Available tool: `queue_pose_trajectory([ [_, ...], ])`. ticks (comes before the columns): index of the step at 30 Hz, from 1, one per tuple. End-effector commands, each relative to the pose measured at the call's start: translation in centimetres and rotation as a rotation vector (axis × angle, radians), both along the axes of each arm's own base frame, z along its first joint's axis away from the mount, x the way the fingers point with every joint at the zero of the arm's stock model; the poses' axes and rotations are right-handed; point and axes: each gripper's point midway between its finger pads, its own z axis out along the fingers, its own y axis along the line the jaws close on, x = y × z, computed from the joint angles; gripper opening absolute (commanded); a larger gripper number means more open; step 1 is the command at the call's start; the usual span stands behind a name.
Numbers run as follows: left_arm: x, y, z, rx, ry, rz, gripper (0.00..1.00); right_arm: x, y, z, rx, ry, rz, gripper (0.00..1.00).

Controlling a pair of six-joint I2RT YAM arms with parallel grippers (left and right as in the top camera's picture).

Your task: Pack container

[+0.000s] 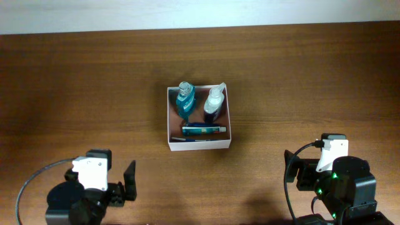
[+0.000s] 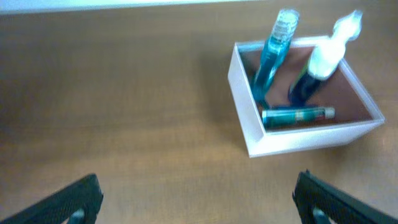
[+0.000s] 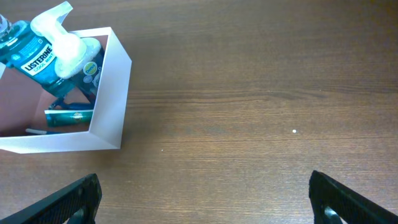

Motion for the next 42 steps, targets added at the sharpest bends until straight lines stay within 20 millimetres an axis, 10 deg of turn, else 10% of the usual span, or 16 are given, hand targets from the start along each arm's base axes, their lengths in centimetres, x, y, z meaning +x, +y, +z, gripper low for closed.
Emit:
queue_pose_trajectory([
  [1,-1.2,0.2,-1.9,-0.002,0.078,0.010,0.99,0.0,-0.2,-0.1,-0.005,-0.005,-0.017,0.99],
  [11,-2.3,0.2,-3.1,0.001,0.142,0.010,0.99,-1.1,-0.4,-0.6,-0.008,0.020,-0.015,0.99],
  [19,-2.3,0.2,-3.1,0.001,0.142,0.010,0.99,-0.8,0.4,0.6,-0.128,-0.401,0.140,0.99],
  [30,-2.3,0.2,-3.1,0.001,0.142,0.010,0.99,4.9,0.8,0.5,-0.208,-0.826,0.110,0.99],
  [42,-2.3,0.2,-3.1,0.001,0.142,0.010,0.99,5.8,-0.2,-6.6,-0.234,-0.629,0.100,0.99],
])
